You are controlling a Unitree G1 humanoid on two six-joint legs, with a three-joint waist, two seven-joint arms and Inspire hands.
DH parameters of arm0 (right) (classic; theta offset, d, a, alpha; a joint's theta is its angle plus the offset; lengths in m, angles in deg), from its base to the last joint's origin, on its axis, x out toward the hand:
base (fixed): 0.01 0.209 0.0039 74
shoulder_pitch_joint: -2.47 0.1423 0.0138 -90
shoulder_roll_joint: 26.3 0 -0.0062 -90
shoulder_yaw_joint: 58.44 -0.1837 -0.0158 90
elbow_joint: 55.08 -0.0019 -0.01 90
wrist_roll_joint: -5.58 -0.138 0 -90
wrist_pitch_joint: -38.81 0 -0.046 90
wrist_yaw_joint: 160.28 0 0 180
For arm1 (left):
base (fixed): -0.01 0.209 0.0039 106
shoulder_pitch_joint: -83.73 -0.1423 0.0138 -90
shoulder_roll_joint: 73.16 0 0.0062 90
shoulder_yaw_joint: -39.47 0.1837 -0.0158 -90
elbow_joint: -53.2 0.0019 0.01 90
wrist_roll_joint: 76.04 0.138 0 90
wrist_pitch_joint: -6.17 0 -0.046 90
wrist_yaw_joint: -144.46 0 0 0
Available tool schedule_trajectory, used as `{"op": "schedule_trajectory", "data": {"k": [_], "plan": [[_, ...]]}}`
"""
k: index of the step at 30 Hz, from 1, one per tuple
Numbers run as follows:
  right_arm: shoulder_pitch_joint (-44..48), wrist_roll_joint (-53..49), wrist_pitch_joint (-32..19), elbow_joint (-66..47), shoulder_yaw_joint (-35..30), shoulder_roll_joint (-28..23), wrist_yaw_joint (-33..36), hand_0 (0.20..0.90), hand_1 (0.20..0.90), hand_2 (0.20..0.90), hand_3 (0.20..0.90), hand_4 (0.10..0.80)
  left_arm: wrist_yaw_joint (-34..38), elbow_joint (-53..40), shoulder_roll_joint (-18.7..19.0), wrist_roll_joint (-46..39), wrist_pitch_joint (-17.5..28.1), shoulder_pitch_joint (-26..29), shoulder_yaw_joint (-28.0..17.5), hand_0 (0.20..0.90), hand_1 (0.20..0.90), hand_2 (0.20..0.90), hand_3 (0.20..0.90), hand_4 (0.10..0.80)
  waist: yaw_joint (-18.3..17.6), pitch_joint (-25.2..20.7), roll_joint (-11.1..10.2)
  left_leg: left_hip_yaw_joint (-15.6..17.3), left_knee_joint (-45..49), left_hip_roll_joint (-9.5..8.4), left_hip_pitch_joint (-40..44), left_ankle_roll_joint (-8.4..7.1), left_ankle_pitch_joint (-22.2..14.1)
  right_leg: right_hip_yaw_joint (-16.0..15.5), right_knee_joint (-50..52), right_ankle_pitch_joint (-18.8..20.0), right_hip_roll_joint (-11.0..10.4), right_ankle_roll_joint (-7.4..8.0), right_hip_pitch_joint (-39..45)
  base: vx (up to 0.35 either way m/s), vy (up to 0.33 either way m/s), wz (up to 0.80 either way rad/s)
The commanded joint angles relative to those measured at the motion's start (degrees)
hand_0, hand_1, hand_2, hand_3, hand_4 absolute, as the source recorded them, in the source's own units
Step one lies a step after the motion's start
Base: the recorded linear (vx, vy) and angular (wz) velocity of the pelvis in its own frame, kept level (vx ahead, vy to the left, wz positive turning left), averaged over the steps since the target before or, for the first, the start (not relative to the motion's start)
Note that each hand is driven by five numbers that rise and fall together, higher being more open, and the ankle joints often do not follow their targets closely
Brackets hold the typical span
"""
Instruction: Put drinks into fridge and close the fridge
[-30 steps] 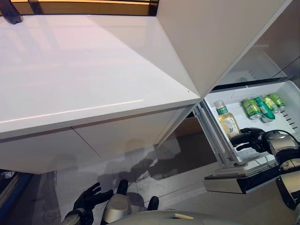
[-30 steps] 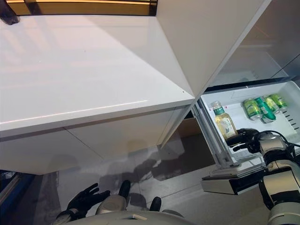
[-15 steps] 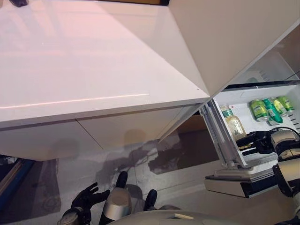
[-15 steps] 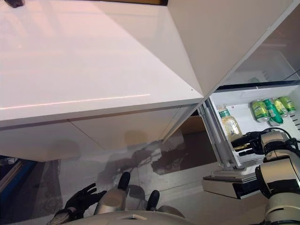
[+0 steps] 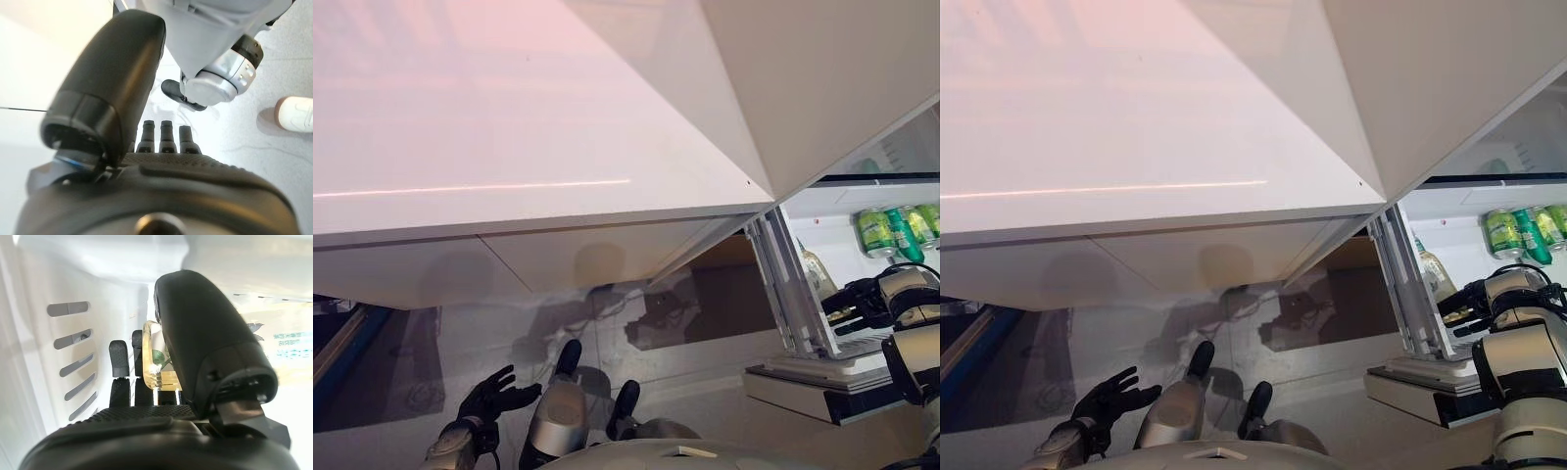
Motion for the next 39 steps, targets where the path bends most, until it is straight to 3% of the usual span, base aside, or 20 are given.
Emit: {"op": "schedule_trajectory", "data": {"k": [1,4,9,11,12,13,15,16,17,33,39], "plan": [[7.38,-0.59,0.25,-1.13,4.85,-2.77,-3.61,0.300,0.300,0.300,0.200,0.100,0.61,-2.20,2.12,-0.24,0.41,-0.91,2.72,0.900,0.900,0.900,0.900,0.800,2.27,-1.48,2.04,0.00,1.33,-1.11,-1.45,1.80,-4.75,1.40,2.26,4.92,0.16,2.86,-5.24,-0.017,-0.003,0.04],[7.55,-0.82,0.48,-1.28,4.90,-2.85,-2.88,0.300,0.300,0.300,0.200,0.100,1.00,-3.82,1.99,-0.38,-0.58,-1.10,2.89,0.900,0.900,0.900,0.900,0.800,2.22,-1.41,2.41,-0.29,1.31,-1.27,-1.83,1.78,-4.54,1.47,2.38,4.87,0.19,2.81,-5.64,-0.004,0.012,0.05],[9.23,2.95,1.79,-1.53,3.89,-3.36,-5.31,0.300,0.300,0.300,0.200,0.100,3.76,-10.11,2.69,-1.38,-8.99,-0.50,3.03,0.900,0.900,0.900,0.900,0.800,1.75,-2.90,2.83,-0.09,1.44,-1.16,-1.37,1.66,-4.77,1.56,2.64,4.40,0.01,2.54,-5.48,0.068,0.036,0.01],[9.95,3.90,1.47,-1.29,3.98,-4.02,-6.64,0.307,0.307,0.307,0.208,0.108,3.90,-10.36,2.95,-1.60,-10.24,0.14,2.88,0.900,0.900,0.900,0.900,0.800,1.57,-3.20,2.86,0.04,1.44,-1.08,-1.30,1.65,-4.80,1.59,2.76,4.35,-0.01,2.48,-5.55,0.030,0.025,-0.02],[10.55,4.32,0.99,-1.06,4.26,-4.63,-7.12,0.404,0.404,0.404,0.321,0.221,4.07,-10.53,3.31,-2.28,-11.67,1.17,3.00,0.900,0.900,0.900,0.900,0.800,1.28,-3.39,2.99,0.18,1.47,-1.04,-1.30,1.69,-4.83,1.72,2.92,4.32,-0.05,2.40,-5.77,0.009,0.031,-0.02],[10.72,4.13,0.73,-0.95,4.51,-4.81,-6.77,0.585,0.585,0.585,0.532,0.432,4.20,-10.52,3.41,-2.54,-12.20,1.65,3.09,0.900,0.900,0.900,0.900,0.800,1.18,-3.44,3.05,0.24,1.48,-1.02,-1.34,1.71,-4.81,1.79,2.97,4.31,-0.05,2.37,-5.83,0.003,0.031,-0.02],[11.10,3.70,0.53,-0.81,4.98,-4.96,-6.39,0.651,0.651,0.651,0.609,0.509,4.02,-10.20,3.63,-2.82,-12.62,2.25,3.05,0.900,0.900,0.900,0.900,0.800,1.04,-3.42,3.15,0.36,1.52,-1.01,-1.35,1.75,-4.81,1.93,3.03,4.30,-0.06,2.34,-5.88,0.000,0.000,0.00],[11.50,3.38,0.51,-0.87,5.34,-4.97,-5.86,0.716,0.716,0.716,0.686,0.586,4.00,-9.82,3.79,-3.27,-12.89,2.88,3.19,0.900,0.900,0.900,0.900,0.800,0.86,-3.40,3.22,0.50,1.56,-1.00,-1.38,1.78,-4.79,2.03,3.09,4.32,-0.10,2.32,-5.98,-0.018,0.035,-0.04],[11.73,2.67,0.28,-0.84,5.64,-4.97,-4.69,0.900,0.900,0.900,0.900,0.800,3.90,-9.39,3.86,-3.46,-13.04,3.42,3.21,0.900,0.900,0.900,0.900,0.800,0.72,-3.32,3.30,0.63,1.58,-0.95,-1.38,1.78,-4.80,2.13,3.14,4.30,-0.13,2.30,-6.02,-0.018,0.029,-0.03],[12.69,-7.17,-0.84,-2.58,4.69,-6.30,7.24,0.900,0.900,0.900,0.900,0.800,3.04,-5.01,3.61,-4.07,-12.68,6.69,3.23,0.900,0.900,0.900,0.900,0.800,-0.67,-3.76,3.33,1.41,1.53,-0.78,-0.52,1.71,-5.05,2.33,3.47,4.07,-0.62,2.39,-5.63,-0.001,0.004,0.00],[12.28,-15.50,-7.69,-5.42,2.81,-8.54,15.62,0.900,0.900,0.900,0.900,0.800,1.96,-3.38,3.02,-4.01,-13.02,6.68,3.36,0.900,0.900,0.900,0.900,0.800,-2.09,-5.40,3.90,1.90,1.09,-0.96,0.42,1.74,-5.34,2.70,3.29,3.92,-0.79,2.57,-5.25,-0.007,0.071,0.00]]}}
